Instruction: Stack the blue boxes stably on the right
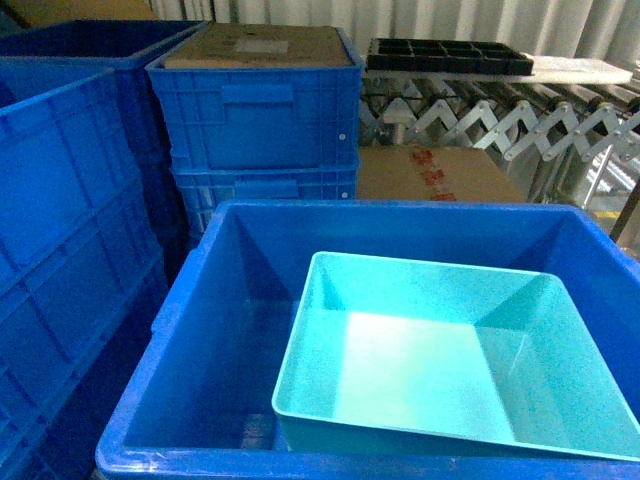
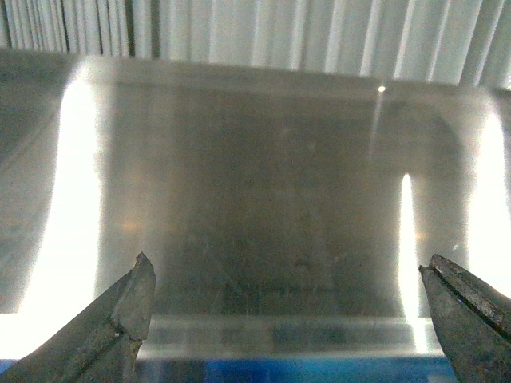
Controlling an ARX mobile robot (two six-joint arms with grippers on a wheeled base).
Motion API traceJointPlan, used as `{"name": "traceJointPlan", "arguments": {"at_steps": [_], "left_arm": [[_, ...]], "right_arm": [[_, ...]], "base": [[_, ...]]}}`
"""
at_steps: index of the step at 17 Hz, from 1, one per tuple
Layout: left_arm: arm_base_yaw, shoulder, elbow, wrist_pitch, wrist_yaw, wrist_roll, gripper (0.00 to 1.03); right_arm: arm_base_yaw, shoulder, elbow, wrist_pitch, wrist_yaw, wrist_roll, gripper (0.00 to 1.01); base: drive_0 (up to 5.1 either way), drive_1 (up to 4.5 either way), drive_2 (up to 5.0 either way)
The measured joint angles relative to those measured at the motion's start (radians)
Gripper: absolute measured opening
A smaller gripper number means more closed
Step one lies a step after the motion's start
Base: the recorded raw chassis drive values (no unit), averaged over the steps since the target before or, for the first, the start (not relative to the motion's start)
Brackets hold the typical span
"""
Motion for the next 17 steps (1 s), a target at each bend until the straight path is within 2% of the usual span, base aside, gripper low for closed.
{"name": "traceJointPlan", "arguments": {"at_steps": [2, 4, 6, 7, 9, 10, 11, 12, 14, 16, 17], "left_arm": [[0.024, 0.002, 0.127, -0.032, 0.044, -0.001, 0.98], [0.04, 0.029, 0.293, -0.052, 0.08, -0.008, 0.98], [0.033, 0.047, 0.381, 0.005, 0.08, -0.001, 0.98], [0.031, 0.047, 0.386, 0.005, 0.081, 0.0, 0.98], [0.025, 0.053, 0.386, -0.003, 0.081, 0.001, 0.98], [0.028, 0.041, 0.428, -0.256, 0.011, 0.011, 0.9], [0.046, -0.071, 0.271, -0.415, -0.024, 0.025, 0.77], [0.065, -0.202, 0.038, -0.368, -0.014, 0.026, 0.64], [0.118, -0.431, -0.323, -0.176, 0.008, 0.026, 0.41], [0.145, -0.602, -0.678, -0.016, 0.047, 0.026, 0.14], [0.153, -0.631, -0.822, 0.027, 0.068, 0.026, 0.01]], "right_arm": [[-0.006, 0.022, 0.203, -0.026, 0.005, 0.058, 0.98], [-0.012, 0.039, 0.377, -0.043, 0.034, 0.093, 0.98], [-0.012, 0.027, 0.424, -0.024, 0.055, 0.106, 0.98], [-0.011, 0.021, 0.424, -0.068, 0.062, 0.117, 0.98], [-0.011, 0.022, 0.425, -0.09, 0.072, 0.122, 0.98], [0.01, -0.026, 0.391, -0.277, 0.187, 0.063, 0.86], [0.023, -0.137, 0.2, -0.263, 0.226, -0.008, 0.74], [0.022, -0.242, 0.009, -0.161, 0.232, -0.048, 0.61], [0.022, -0.431, -0.316, 0.012, 0.234, -0.074, 0.37], [0.022, -0.546, -0.631, 0.143, 0.235, -0.086, 0.09], [0.022, -0.578, -0.754, 0.183, 0.235, -0.09, 0.02]], "base": [[0.0, 0.0, 0.0], [0.0, 0.0, 0.0], [0.0, 0.0, 0.0], [0.0, 0.0, 0.0], [0.0, 0.0, 0.0], [0.0, 0.0, 0.0], [0.0, 0.0, 0.0], [0.0, 0.0, 0.0], [0.0, 0.0, 0.0], [0.0, 0.0, 0.0], [0.0, 0.0, 0.0]]}}
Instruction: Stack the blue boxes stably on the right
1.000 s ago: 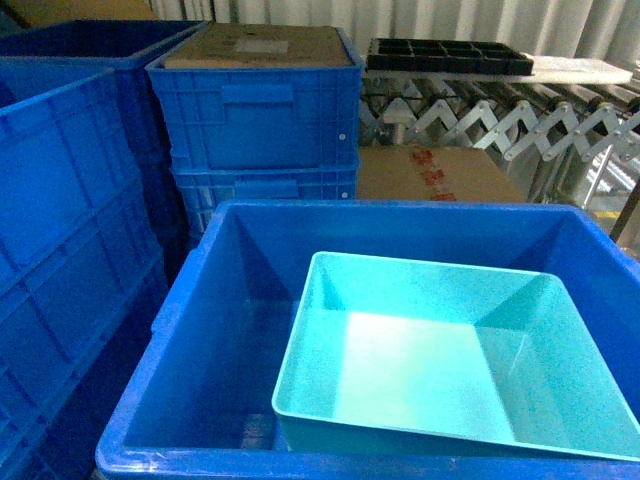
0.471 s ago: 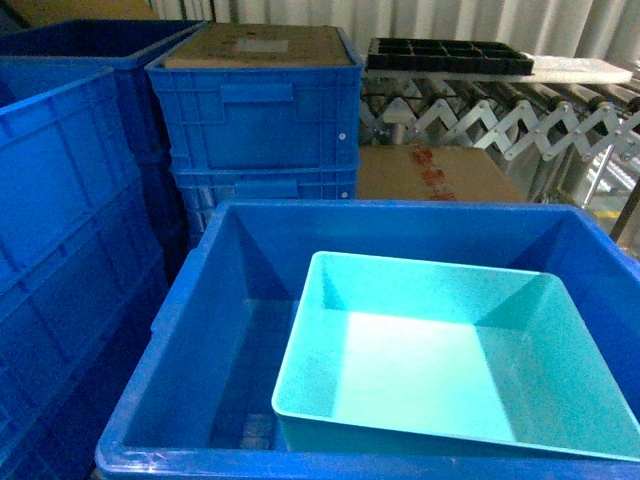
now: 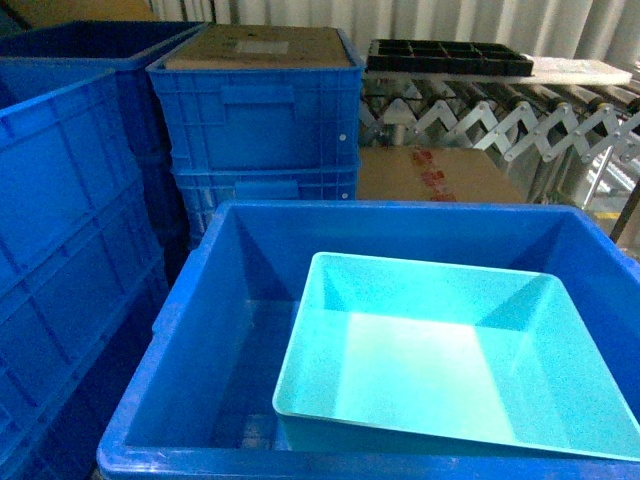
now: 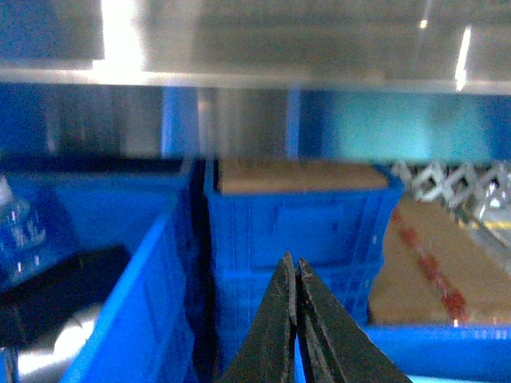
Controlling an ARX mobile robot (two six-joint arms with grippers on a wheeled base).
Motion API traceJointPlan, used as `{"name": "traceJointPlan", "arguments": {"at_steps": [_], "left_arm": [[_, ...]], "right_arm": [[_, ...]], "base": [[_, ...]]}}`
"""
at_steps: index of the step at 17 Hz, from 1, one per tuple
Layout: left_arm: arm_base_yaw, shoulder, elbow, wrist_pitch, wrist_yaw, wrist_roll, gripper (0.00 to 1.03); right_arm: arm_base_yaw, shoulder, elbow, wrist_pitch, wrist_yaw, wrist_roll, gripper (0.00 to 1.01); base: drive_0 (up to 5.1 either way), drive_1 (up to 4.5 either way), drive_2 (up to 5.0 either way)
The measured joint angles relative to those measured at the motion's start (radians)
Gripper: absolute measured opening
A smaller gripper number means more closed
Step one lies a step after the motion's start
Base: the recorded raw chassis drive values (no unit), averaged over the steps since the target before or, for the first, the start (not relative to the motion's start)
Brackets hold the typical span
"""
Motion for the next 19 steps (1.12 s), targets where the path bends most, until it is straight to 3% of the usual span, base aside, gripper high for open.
{"name": "traceJointPlan", "arguments": {"at_steps": [2, 6, 7, 11, 17, 18, 19], "left_arm": [[0.031, -0.068, -0.219, 0.071, 0.021, 0.002, 0.02], [0.068, -0.245, -0.465, 0.153, 0.064, 0.002, 0.02], [0.127, -0.29, -0.522, 0.154, 0.118, 0.003, 0.02], [0.13, -0.459, -0.651, 0.127, 0.125, 0.003, 0.02], [0.132, -0.69, -0.737, -0.01, 0.125, 0.003, 0.02], [0.132, -0.724, -0.743, -0.035, 0.125, 0.003, 0.02], [0.132, -0.739, -0.772, 0.0, 0.125, 0.003, 0.02]], "right_arm": [[0.0, -0.091, -0.172, 0.072, 0.003, -0.001, 0.02], [0.0, -0.249, -0.407, 0.134, 0.003, -0.001, 0.02], [0.0, -0.299, -0.454, 0.137, 0.003, -0.001, 0.02], [0.0, -0.47, -0.581, 0.089, 0.005, -0.001, 0.02], [0.0, -0.709, -0.66, -0.06, 0.005, -0.001, 0.02], [0.0, -0.714, -0.692, -0.007, 0.005, -0.001, 0.02], [0.0, -0.74, -0.694, -0.063, 0.005, -0.001, 0.02]], "base": [[0.0, 0.0, 0.0], [0.0, 0.0, 0.0], [0.0, 0.0, 0.0], [0.0, 0.0, 0.0], [0.0, 0.0, 0.0], [0.0, 0.0, 0.0], [0.0, 0.0, 0.0]]}}
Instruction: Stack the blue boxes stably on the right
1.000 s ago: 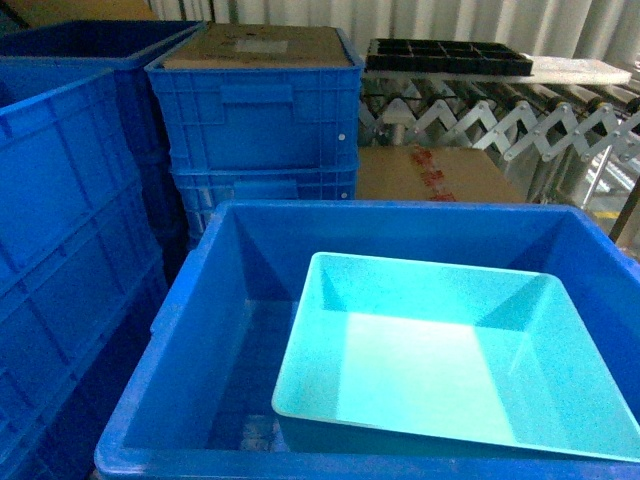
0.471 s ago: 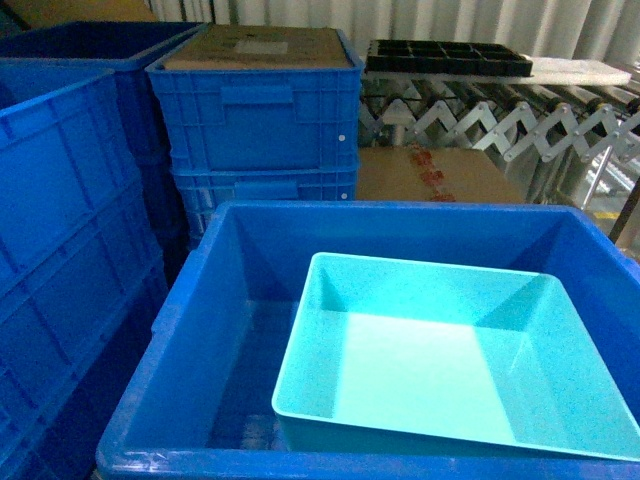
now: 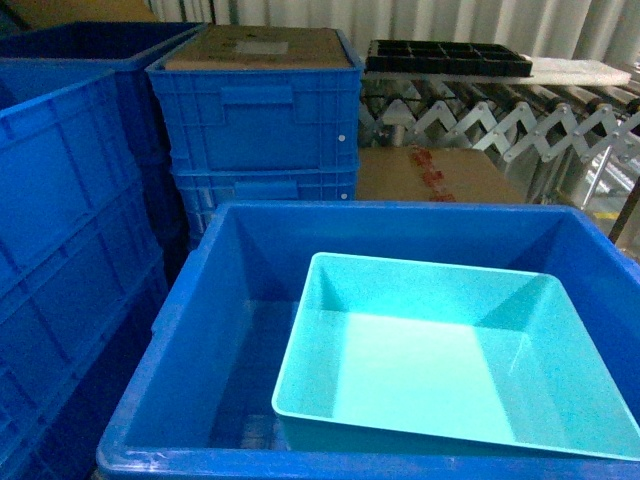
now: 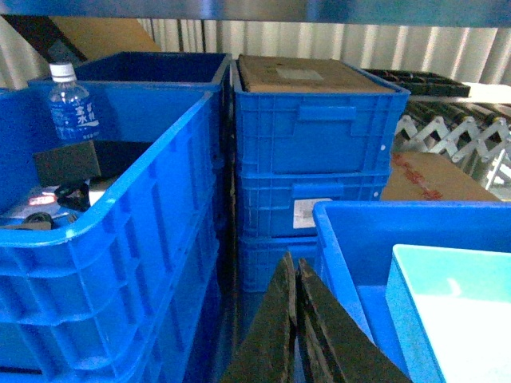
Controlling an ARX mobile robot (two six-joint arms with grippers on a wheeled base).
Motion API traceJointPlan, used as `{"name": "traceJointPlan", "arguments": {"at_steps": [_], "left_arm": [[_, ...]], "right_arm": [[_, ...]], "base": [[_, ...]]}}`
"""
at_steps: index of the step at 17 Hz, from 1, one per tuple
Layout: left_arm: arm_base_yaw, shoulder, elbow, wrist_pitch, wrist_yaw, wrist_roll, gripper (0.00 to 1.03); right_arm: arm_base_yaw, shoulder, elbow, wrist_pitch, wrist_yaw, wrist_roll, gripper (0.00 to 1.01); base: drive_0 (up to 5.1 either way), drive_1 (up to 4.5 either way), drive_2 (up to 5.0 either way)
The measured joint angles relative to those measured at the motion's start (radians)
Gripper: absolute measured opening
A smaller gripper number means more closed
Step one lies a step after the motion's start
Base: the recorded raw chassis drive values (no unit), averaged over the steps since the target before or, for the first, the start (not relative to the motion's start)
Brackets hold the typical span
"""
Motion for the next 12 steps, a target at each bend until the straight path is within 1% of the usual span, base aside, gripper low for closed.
{"name": "traceJointPlan", "arguments": {"at_steps": [3, 12], "left_arm": [[0.0, -0.103, -0.001, -0.102, 0.001, 0.0, 0.02], [0.0, -0.182, -0.001, -0.185, 0.0, 0.0, 0.02]], "right_arm": [[0.0, -0.124, 0.0, -0.106, 0.0, 0.0, 0.02], [0.0, -0.208, 0.0, -0.186, 0.0, 0.0, 0.02]], "base": [[0.0, 0.0, 0.0], [0.0, 0.0, 0.0]]}}
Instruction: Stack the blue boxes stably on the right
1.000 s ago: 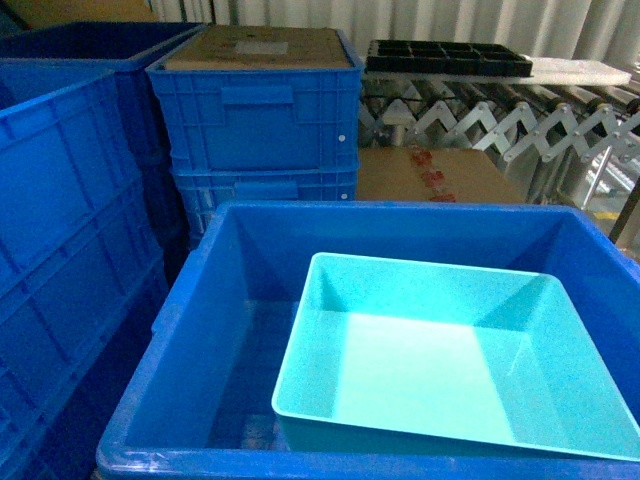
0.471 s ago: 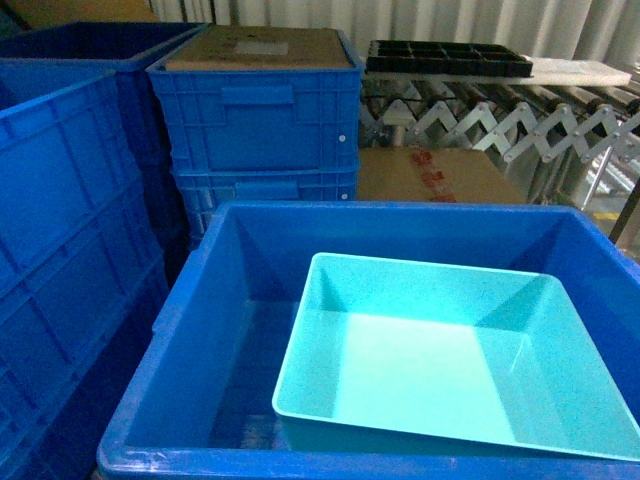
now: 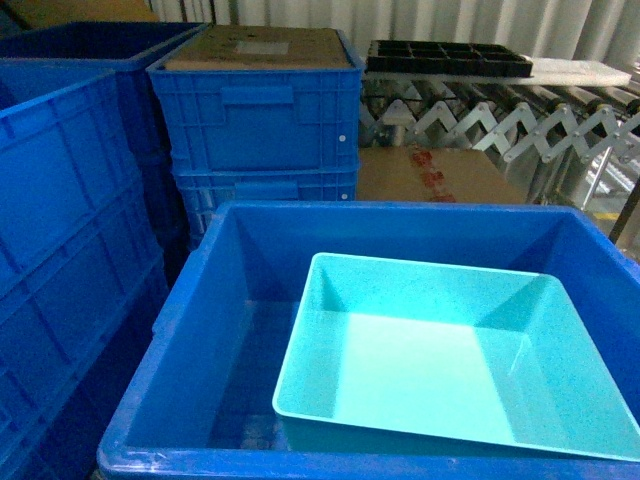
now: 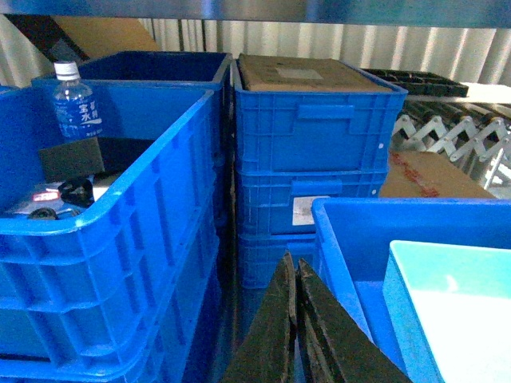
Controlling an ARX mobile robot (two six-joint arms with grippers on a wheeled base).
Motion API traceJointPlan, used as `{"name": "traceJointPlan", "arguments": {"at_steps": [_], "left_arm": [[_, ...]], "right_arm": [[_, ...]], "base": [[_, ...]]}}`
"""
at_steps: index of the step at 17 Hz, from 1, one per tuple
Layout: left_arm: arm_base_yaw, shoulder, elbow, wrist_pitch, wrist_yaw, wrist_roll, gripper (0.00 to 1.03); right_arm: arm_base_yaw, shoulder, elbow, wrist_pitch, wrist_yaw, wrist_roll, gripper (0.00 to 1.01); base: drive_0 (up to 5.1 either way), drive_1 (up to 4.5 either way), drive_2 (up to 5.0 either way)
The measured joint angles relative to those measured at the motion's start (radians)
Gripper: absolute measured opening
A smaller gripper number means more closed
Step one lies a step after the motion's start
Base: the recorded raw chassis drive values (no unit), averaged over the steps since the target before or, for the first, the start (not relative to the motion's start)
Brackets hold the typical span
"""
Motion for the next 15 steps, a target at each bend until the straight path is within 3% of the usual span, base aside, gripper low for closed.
{"name": "traceJointPlan", "arguments": {"at_steps": [2, 3, 4, 5, 7, 8, 15], "left_arm": [[0.0, -0.029, 0.0, -0.021, 0.0, 0.0, 0.02], [0.0, -0.098, 0.0, -0.094, 0.0, 0.0, 0.02], [0.0, -0.292, 0.001, -0.288, 0.001, 0.001, 0.02], [0.0, -0.291, 0.001, -0.301, -0.003, 0.001, 0.02], [0.0, -0.291, 0.001, -0.302, -0.002, 0.001, 0.38], [0.0, -0.291, 0.001, -0.302, -0.001, 0.001, 0.53], [0.0, -0.291, 0.001, -0.302, -0.001, 0.001, 0.75]], "right_arm": [[0.0, -0.026, 0.0, -0.028, 0.0, 0.0, 0.02], [0.0, -0.096, 0.0, -0.098, 0.0, 0.0, 0.02], [0.0, -0.298, 0.0, -0.302, 0.0, 0.0, 0.02], [0.0, -0.297, 0.0, -0.307, 0.001, 0.0, 0.02], [0.0, -0.297, 0.0, -0.308, 0.001, 0.0, 0.42], [0.0, -0.297, 0.0, -0.308, 0.001, 0.0, 0.57], [0.0, -0.297, 0.0, -0.308, 0.001, 0.0, 0.77]], "base": [[0.0, 0.0, 0.0], [0.0, 0.0, 0.0], [0.0, 0.0, 0.0], [0.0, 0.0, 0.0], [0.0, 0.0, 0.0], [0.0, 0.0, 0.0], [0.0, 0.0, 0.0]]}}
